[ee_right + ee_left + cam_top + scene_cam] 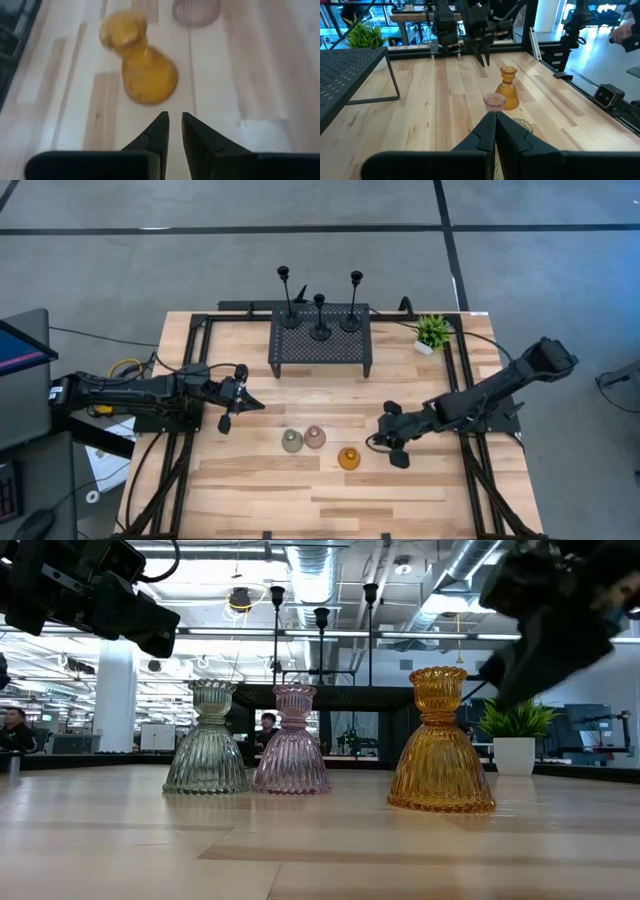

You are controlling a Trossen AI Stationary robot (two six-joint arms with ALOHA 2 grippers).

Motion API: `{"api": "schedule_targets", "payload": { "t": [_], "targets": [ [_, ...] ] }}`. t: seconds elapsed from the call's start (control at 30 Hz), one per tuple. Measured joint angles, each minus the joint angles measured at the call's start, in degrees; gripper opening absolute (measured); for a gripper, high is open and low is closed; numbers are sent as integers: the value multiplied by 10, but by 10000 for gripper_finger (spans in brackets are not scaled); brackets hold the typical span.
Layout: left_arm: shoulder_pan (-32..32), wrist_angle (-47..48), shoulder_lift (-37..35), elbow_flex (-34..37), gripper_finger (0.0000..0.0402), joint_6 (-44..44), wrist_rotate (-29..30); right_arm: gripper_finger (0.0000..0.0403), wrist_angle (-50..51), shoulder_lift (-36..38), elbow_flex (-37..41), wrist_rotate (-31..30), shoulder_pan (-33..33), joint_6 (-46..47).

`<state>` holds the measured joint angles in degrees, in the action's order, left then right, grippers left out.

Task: Pick & Place candle stick holders
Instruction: Put the orange glass candle holder on the shelf

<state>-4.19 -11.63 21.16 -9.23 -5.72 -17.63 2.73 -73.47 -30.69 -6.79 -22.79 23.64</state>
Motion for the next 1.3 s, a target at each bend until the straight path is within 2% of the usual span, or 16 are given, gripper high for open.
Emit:
{"api": "schedule_targets", "payload": {
  "t": [0.33, 0.53, 0.67, 0.97, 1.1, 1.3],
  "targets": [
    [0, 0, 0, 0, 10, 2, 0, 41, -40, -97, -1, 29, -2, -2],
    [0, 0, 0, 0, 10, 2, 0, 5, -100, -113, -1, 28, -4, -26],
    [0, 0, 0, 0, 10, 2, 0, 15, -110, -111, -1, 29, -8, -43],
    [0, 0, 0, 0, 10, 0, 0, 87, -144, -113, -1, 25, -8, -72],
    [0, 0, 0, 0, 10, 0, 0, 146, -145, -113, -1, 25, -8, -71],
    [0, 0, 0, 0, 10, 0, 0, 256, -180, -113, -1, 25, -8, -71]
  ]
}}
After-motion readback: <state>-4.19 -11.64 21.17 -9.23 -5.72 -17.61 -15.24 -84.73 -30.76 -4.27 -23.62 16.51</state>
